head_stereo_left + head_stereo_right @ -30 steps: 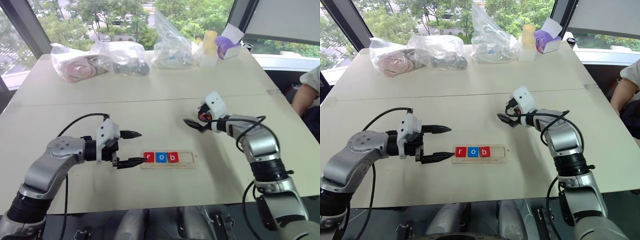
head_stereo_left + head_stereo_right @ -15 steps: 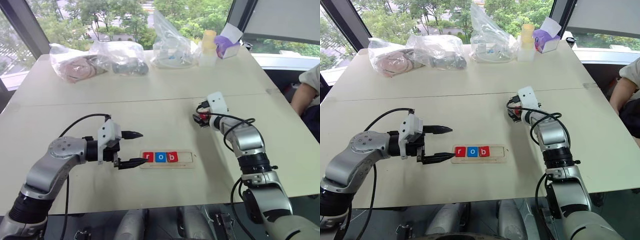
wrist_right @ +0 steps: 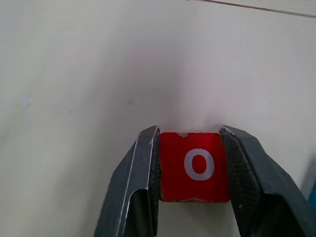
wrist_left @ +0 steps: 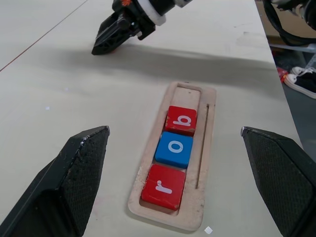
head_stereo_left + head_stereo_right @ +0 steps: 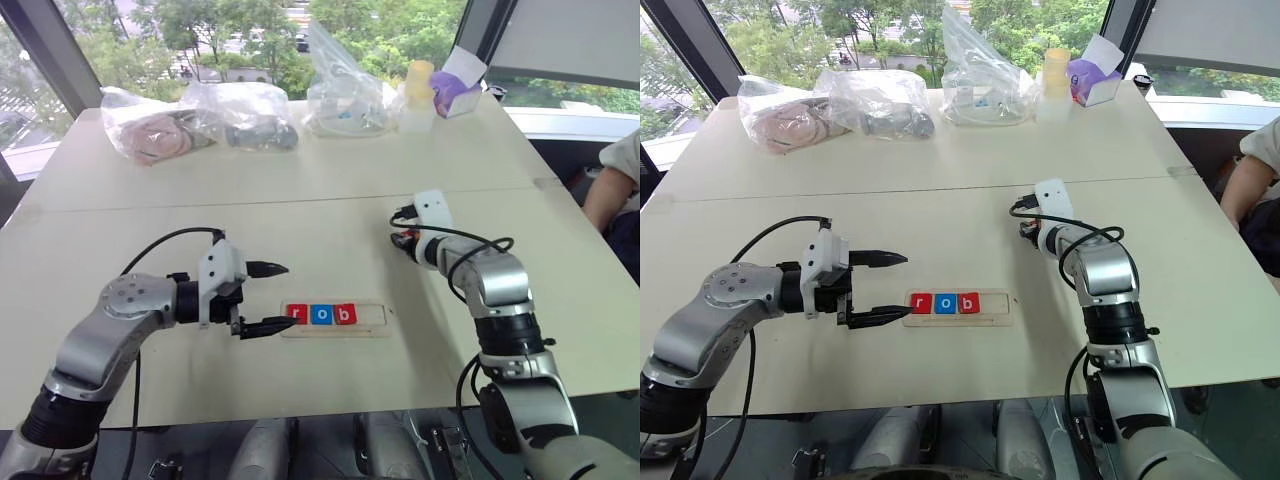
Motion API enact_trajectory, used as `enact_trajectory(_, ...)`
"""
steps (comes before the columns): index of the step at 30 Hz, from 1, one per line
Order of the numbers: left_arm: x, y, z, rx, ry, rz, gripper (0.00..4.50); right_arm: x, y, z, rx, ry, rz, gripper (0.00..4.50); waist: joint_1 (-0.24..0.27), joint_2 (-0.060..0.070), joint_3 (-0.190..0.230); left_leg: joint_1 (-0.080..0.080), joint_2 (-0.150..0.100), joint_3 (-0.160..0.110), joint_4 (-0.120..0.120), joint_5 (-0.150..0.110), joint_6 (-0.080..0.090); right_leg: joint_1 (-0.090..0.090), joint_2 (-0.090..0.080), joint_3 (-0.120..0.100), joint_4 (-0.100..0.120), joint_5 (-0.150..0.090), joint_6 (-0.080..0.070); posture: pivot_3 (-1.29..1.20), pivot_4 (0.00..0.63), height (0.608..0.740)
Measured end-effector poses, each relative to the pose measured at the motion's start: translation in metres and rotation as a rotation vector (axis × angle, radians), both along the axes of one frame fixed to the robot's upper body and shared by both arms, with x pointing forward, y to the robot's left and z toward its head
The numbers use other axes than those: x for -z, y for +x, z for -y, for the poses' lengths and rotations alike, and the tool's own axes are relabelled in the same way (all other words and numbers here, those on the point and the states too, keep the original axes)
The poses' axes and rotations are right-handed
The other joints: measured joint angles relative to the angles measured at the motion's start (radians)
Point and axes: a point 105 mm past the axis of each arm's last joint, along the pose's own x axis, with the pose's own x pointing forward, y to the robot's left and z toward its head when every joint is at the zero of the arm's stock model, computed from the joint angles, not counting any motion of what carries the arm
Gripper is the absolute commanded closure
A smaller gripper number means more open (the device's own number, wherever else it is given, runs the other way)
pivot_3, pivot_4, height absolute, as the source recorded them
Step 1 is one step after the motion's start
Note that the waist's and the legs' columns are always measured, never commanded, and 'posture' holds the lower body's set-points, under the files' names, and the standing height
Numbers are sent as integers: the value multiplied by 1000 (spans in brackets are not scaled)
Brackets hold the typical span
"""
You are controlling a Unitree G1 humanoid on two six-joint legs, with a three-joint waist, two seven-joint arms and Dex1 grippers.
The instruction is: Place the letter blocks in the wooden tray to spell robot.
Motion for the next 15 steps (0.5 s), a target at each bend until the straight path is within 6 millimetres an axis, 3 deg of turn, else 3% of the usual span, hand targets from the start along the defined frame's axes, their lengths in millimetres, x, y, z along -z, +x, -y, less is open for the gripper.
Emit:
enact_trajectory(3, 0, 0, 1, 3, 0, 4, 0, -1, -27, 3, -4, -4, -28, 3285, 0, 0, 0, 0, 0, 0, 0, 0, 0, 0, 0, 0, 0, 0, 0, 0, 150, 740)
enact_trajectory(9, 3, 0, 1, 3, 0, -3, 0, 19, -90, 14, 68, 35, -163, 3285, -1, 0, 0, 0, 0, 0, 0, 0, 0, 0, 0, 0, 0, 0, 0, 0, 150, 740)
enact_trajectory(14, 4, 0, 2, 12, -4, -10, 0, 24, -109, 11, 82, 50, -177, 3285, -3, 0, 0, 1, 0, 0, 1, 0, 0, 1, 0, 0, 0, 0, 0, 0, 150, 740)
enact_trajectory(15, 5, 0, 1, 10, -4, -14, 0, 24, -110, 10, 83, 52, -176, 2785, -3, 1, 0, 1, 0, 0, 1, 0, 0, 1, 0, 0, 0, 0, 0, 0, 150, 740)
